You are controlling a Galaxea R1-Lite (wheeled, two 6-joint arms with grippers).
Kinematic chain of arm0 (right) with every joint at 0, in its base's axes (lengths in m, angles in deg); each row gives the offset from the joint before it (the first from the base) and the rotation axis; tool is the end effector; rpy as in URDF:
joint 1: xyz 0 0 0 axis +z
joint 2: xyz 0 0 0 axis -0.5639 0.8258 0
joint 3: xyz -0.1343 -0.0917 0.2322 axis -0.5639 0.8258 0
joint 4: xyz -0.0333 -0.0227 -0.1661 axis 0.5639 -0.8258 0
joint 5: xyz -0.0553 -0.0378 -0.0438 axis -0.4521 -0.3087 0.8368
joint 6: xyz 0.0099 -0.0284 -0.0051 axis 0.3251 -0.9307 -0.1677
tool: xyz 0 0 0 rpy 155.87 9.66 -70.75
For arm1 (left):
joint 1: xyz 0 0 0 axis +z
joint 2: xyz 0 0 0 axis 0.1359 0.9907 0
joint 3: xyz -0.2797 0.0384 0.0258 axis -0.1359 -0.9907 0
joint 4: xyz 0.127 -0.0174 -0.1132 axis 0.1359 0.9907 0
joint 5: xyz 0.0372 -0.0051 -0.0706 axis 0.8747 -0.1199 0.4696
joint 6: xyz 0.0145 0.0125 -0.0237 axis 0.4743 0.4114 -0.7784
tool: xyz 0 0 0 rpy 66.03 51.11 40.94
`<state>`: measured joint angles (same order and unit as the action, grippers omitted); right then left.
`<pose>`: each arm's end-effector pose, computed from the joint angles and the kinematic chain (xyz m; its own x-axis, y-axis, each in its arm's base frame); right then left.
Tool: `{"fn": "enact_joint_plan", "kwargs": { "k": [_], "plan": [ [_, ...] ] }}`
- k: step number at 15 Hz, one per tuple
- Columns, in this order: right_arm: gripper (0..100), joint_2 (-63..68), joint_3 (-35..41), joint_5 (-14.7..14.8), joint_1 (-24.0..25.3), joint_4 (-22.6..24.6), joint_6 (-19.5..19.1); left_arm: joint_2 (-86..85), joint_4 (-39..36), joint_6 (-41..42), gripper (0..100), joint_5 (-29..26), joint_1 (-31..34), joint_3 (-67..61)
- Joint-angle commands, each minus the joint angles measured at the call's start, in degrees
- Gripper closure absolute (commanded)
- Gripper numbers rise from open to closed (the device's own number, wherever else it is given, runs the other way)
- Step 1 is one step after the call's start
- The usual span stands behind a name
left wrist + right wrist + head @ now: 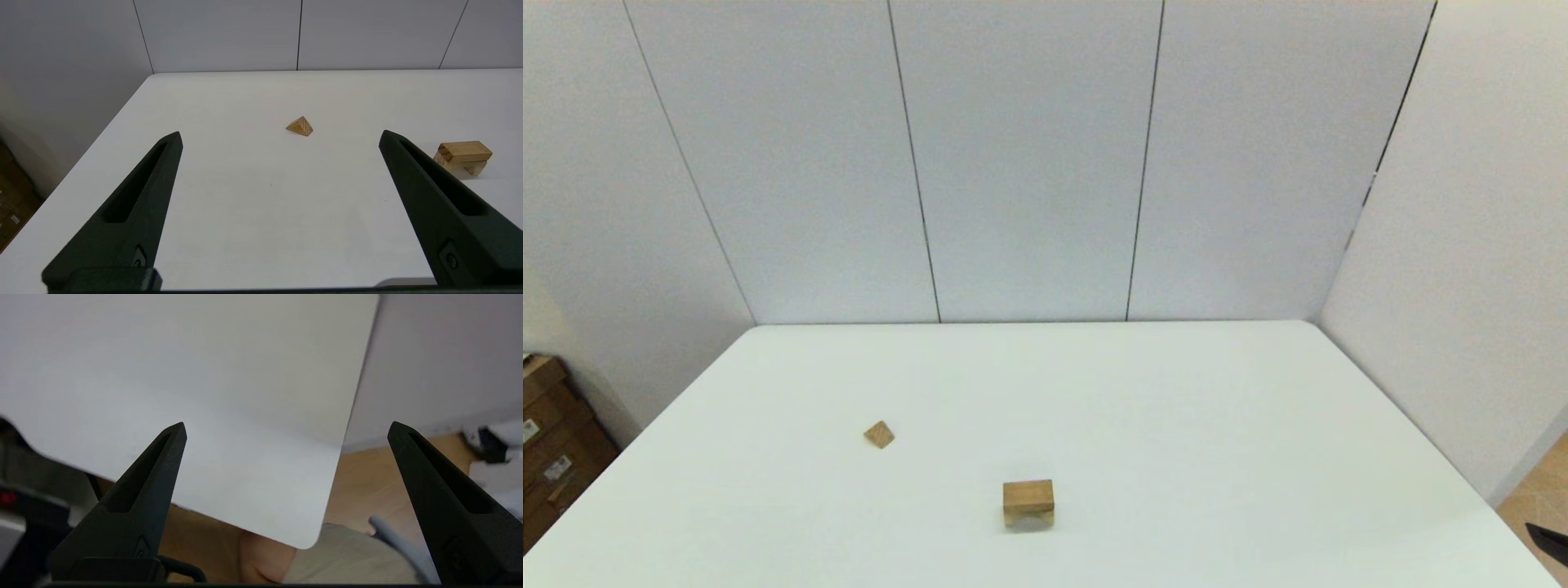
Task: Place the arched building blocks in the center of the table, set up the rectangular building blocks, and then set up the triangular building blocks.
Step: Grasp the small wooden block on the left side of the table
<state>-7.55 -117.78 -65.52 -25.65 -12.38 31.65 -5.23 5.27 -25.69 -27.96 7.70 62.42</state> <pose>0.0586 0.0054 0.2105 0.8329 0.0102 -0.5533 -0.2775 0.8728 -0.4016 -0.0196 0.0002 0.0763 1.0000 0.0017 0.0068 -0.0015 0.9998 -0.0218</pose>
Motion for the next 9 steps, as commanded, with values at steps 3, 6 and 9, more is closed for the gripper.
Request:
{"fn": "enact_joint_plan", "kwargs": {
  "k": [3,6,9],
  "plan": [
    [0,-10.96,6.28,-3.48,-9.12,8.35,1.01,0.0,-0.06,-0.06,0,0.06,0.02,0.0],
    [0,-17.11,10.77,-3.48,-12.9,14.59,1.1,0.0,0.03,-0.06,0,0.06,0.02,0.0],
    [0,-21.42,13.84,-3.39,-13.95,14.94,1.89,0.0,-0.06,-0.06,0,0.06,0.02,0.0]
  ]
}}
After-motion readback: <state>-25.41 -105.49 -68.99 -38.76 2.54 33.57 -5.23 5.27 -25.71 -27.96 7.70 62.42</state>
